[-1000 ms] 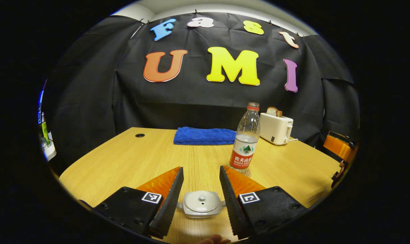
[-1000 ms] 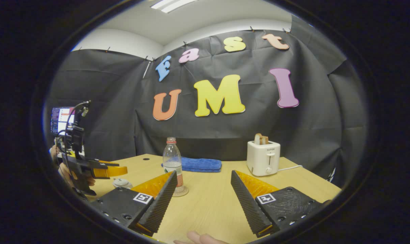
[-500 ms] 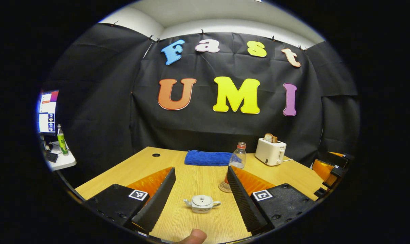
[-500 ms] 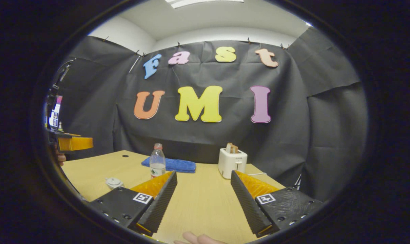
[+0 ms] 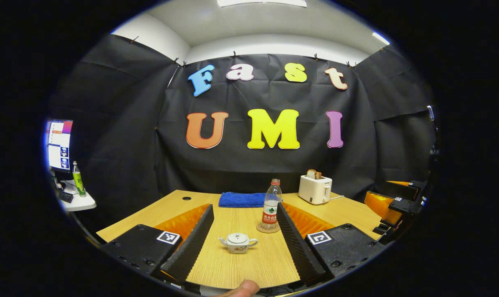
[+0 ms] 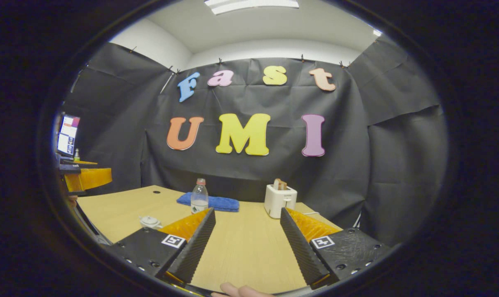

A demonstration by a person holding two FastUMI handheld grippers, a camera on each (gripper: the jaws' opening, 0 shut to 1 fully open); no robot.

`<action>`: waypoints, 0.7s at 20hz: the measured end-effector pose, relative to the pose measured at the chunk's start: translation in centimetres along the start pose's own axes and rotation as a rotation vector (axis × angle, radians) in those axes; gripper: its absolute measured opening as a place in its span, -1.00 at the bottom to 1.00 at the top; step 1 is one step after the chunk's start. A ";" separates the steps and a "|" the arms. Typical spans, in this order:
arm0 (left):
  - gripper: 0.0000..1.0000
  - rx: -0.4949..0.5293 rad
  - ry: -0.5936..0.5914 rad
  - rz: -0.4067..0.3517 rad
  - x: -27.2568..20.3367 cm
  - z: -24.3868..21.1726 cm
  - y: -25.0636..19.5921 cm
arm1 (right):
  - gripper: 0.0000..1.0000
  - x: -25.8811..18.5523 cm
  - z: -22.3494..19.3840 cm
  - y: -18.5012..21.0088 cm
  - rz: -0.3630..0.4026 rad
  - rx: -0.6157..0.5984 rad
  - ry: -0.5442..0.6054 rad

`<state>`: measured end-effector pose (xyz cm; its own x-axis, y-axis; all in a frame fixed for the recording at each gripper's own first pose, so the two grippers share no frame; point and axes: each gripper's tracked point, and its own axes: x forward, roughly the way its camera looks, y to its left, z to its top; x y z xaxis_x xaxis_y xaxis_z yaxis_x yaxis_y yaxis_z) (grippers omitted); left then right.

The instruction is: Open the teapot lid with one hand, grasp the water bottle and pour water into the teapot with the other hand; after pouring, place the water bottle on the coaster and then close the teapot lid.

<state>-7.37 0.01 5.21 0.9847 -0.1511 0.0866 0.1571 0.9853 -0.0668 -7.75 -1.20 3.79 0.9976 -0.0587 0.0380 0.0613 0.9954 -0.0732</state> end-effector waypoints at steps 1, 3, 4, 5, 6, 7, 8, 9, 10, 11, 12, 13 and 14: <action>0.92 0.003 0.003 -0.001 0.1 -0.3 0.1 | 0.89 0.1 -0.1 0.1 0.002 0.008 -0.003; 0.92 -0.021 0.009 -0.001 0.3 -0.7 0.1 | 0.92 0.4 -0.6 0.3 0.009 0.019 0.003; 0.92 -0.025 0.020 -0.018 0.5 -1.2 -0.5 | 0.94 0.4 -0.8 0.2 0.013 0.026 0.004; 0.92 -0.021 0.030 -0.024 0.7 -1.6 -0.7 | 0.89 0.6 -1.0 0.1 0.009 0.032 0.007; 0.92 -0.008 0.038 -0.022 0.8 -2.0 -0.7 | 0.93 0.7 -1.2 -0.3 0.004 0.037 0.012; 0.92 0.007 0.045 -0.018 1.0 -2.3 -0.6 | 0.94 0.8 -1.3 -0.5 0.002 0.042 0.014; 0.92 0.025 0.050 -0.021 1.0 -2.5 -0.8 | 0.94 0.8 -1.3 -0.6 0.001 0.044 0.016; 0.92 0.037 0.053 -0.020 1.1 -2.6 -1.0 | 0.89 0.9 -1.3 -0.7 0.001 0.045 0.014; 0.92 0.043 0.051 -0.019 1.1 -2.6 -1.0 | 0.90 0.9 -1.3 -0.8 -0.001 0.042 0.013; 0.92 0.044 0.049 -0.022 1.0 -2.6 -1.2 | 0.90 0.9 -1.3 -1.0 -0.005 0.040 0.011; 0.92 0.042 0.047 -0.026 1.0 -2.5 -1.4 | 0.90 0.8 -1.3 -1.1 -0.008 0.041 0.011; 0.92 0.040 0.045 -0.028 0.9 -2.4 -1.5 | 0.93 0.8 -1.2 -1.0 -0.006 0.041 0.011; 0.92 0.040 0.045 -0.024 0.9 -2.5 -1.4 | 0.93 0.8 -1.2 -0.9 -0.004 0.040 0.010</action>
<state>-6.55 -1.66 2.85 0.9832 -0.1774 0.0434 0.1786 0.9836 -0.0257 -7.00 -2.23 2.71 0.9976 -0.0634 0.0283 0.0644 0.9974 -0.0334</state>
